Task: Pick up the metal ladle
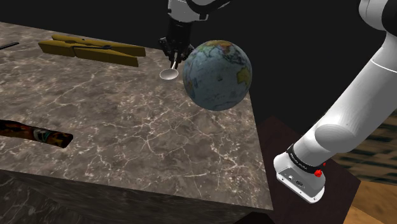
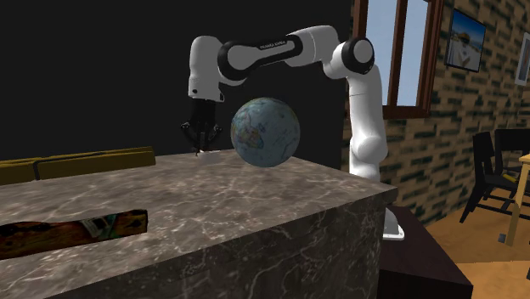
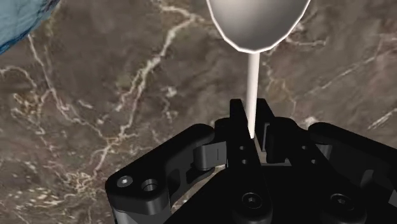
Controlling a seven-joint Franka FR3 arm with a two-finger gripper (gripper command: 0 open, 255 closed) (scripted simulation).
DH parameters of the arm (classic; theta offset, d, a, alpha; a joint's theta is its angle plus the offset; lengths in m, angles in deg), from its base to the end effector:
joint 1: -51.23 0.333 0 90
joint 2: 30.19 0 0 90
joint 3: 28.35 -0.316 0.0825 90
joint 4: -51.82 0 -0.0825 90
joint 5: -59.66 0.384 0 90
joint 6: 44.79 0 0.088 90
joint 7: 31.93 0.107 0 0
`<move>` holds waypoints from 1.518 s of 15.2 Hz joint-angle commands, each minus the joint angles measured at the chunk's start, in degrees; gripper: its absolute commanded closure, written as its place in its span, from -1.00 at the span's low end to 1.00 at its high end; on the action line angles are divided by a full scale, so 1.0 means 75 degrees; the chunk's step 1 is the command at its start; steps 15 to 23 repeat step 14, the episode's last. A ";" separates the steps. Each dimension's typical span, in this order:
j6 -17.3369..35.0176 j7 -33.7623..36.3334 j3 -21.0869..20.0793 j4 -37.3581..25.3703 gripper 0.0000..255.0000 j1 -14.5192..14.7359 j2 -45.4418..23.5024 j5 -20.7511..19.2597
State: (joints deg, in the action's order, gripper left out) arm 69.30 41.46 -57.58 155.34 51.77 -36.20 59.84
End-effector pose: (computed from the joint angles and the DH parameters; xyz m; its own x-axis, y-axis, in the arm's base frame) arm 0.5244 0.2890 0.4961 0.7206 -0.6929 -0.0254 -0.6913 -0.7150 -0.1041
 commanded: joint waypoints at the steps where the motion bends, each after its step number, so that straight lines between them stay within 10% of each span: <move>1: -0.0206 -0.0004 -0.0003 -0.0173 1.00 -0.0002 0.0036 0.0018; 23: -0.1345 0.0032 -0.0017 -0.1291 1.00 0.0013 0.0061 0.0025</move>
